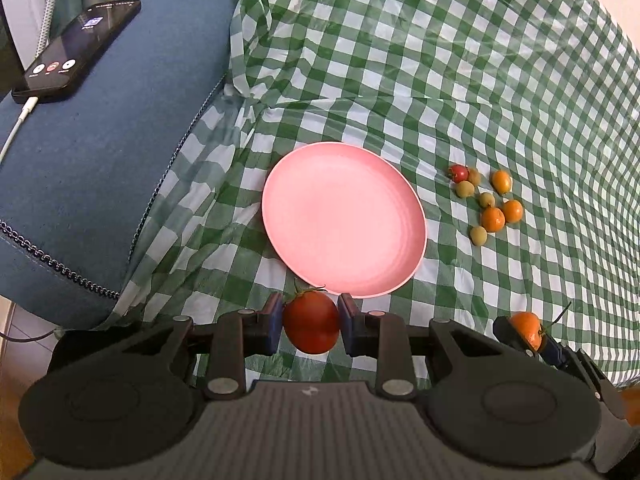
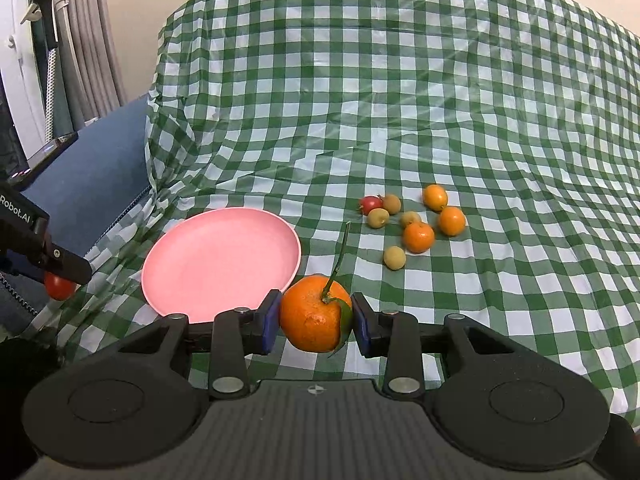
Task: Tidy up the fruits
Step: 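Carry both fruits to the pink plate and open both tools to release them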
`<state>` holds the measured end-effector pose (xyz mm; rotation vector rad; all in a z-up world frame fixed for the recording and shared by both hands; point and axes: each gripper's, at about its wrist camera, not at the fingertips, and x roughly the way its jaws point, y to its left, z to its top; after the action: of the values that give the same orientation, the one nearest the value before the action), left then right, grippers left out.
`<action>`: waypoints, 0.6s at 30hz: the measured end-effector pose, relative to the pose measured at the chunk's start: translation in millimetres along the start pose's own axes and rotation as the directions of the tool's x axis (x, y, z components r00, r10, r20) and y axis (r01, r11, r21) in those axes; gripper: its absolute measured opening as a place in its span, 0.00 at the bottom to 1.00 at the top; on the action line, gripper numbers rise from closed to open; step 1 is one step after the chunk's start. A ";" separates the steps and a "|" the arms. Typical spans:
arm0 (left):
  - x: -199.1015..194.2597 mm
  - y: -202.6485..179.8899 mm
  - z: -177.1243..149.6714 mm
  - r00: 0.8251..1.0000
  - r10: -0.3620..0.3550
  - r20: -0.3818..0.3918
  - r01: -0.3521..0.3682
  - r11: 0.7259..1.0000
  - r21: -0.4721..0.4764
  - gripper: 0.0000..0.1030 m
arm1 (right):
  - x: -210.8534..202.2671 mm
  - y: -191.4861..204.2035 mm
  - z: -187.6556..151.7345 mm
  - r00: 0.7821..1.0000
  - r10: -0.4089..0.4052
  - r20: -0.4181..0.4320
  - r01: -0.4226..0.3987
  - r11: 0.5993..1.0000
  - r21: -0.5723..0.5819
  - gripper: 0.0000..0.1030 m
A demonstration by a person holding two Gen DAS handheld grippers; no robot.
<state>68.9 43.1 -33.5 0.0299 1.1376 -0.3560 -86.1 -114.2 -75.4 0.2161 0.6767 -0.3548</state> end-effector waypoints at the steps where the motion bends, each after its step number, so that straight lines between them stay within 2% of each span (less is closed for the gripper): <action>1: 0.3 0.0 0.0 1.000 0.002 0.000 -0.002 1.000 0.001 0.32 | 0.4 0.0 0.0 1.000 0.001 -0.001 -0.001 1.000 0.001 0.37; 18: 24.6 -3.8 16.9 1.000 0.012 -0.019 -0.012 1.000 0.000 0.32 | 20.7 6.8 9.2 0.999 0.046 0.009 -0.046 0.999 -0.022 0.37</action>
<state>91.8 29.7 -47.6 0.0401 1.1556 -0.3462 -63.2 -115.9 -81.1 0.2090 0.6652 -0.3039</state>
